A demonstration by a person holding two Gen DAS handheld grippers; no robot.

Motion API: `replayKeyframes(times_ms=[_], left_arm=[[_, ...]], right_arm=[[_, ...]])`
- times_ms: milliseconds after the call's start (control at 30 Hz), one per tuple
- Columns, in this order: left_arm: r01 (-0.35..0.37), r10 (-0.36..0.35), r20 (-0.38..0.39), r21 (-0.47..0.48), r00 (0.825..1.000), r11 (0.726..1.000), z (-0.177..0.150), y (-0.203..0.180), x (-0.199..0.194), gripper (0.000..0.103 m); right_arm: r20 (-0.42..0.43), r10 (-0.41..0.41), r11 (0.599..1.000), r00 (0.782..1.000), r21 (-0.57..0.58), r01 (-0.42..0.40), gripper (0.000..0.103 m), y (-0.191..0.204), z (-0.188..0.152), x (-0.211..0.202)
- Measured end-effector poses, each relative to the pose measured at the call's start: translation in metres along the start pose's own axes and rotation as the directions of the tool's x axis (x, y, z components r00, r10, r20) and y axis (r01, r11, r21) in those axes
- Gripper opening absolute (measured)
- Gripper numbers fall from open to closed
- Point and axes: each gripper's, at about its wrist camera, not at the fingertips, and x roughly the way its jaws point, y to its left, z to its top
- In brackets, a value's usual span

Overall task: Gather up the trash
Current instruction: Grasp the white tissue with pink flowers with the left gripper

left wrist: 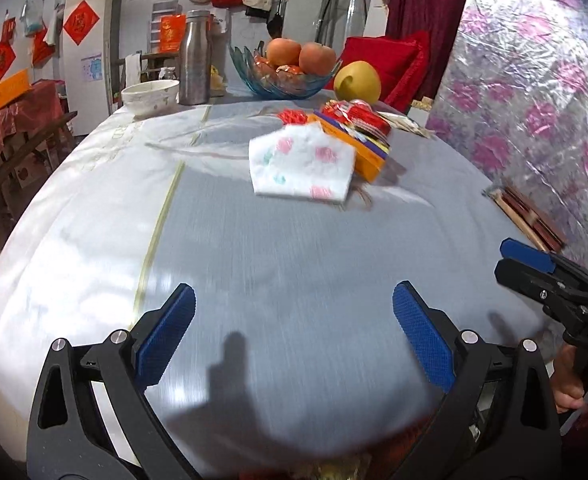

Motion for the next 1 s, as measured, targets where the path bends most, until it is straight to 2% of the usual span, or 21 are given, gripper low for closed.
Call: replayKeyframes(times_ms=[133,233,400,600,700,767,800,833,933,1000], left_arm=[[0.001,-0.001,-0.014,0.000,1.000,1.000,0.033,0.003,0.027,0.095],[0.000,0.000,-0.016,-0.014,1.000,1.000,0.058,0.005,0.051,0.095],[0.012,-0.013,-0.053,-0.020,0.998,1.000,0.089,0.006,0.094,0.095],[0.026,-0.035,-0.140,-0.067,0.990,0.997,0.101,0.010,0.141,0.095],[0.062,-0.073,-0.124,-0.089,0.990,0.994,0.103,0.013,0.141,0.093],[0.096,-0.106,-0.124,-0.085,0.987,0.992,0.102,0.013,0.141,0.069],[0.124,-0.135,-0.138,-0.084,0.981,0.989,0.101,0.013,0.143,0.043],[0.148,-0.160,-0.150,-0.088,0.976,0.985,0.101,0.012,0.144,0.030],[0.168,-0.178,-0.108,-0.100,0.978,0.981,0.102,0.015,0.136,0.015],[0.176,-0.183,-0.056,-0.109,0.982,0.978,0.101,0.021,0.124,0.013]], right_arm=[[0.022,-0.058,0.998,0.998,-0.003,0.058,0.065,-0.015,0.035,0.027],[0.041,-0.106,0.994,0.994,0.003,0.106,0.071,-0.029,0.061,0.047],[0.028,-0.151,0.988,0.988,0.036,0.150,0.071,-0.056,0.086,0.079],[-0.024,-0.096,0.993,0.995,0.066,0.098,0.071,-0.064,0.084,0.099],[-0.047,-0.050,0.991,0.998,0.120,0.056,0.077,-0.072,0.080,0.102],[-0.089,0.008,0.980,0.996,0.201,0.010,0.077,-0.087,0.077,0.112],[-0.097,0.011,0.974,0.995,0.225,0.011,0.077,-0.091,0.076,0.114],[-0.093,0.018,0.969,0.995,0.248,0.006,0.077,-0.094,0.075,0.114],[-0.070,0.033,0.964,0.997,0.266,-0.013,0.077,-0.097,0.073,0.110],[-0.067,0.041,0.961,0.997,0.276,-0.021,0.077,-0.099,0.073,0.111]])
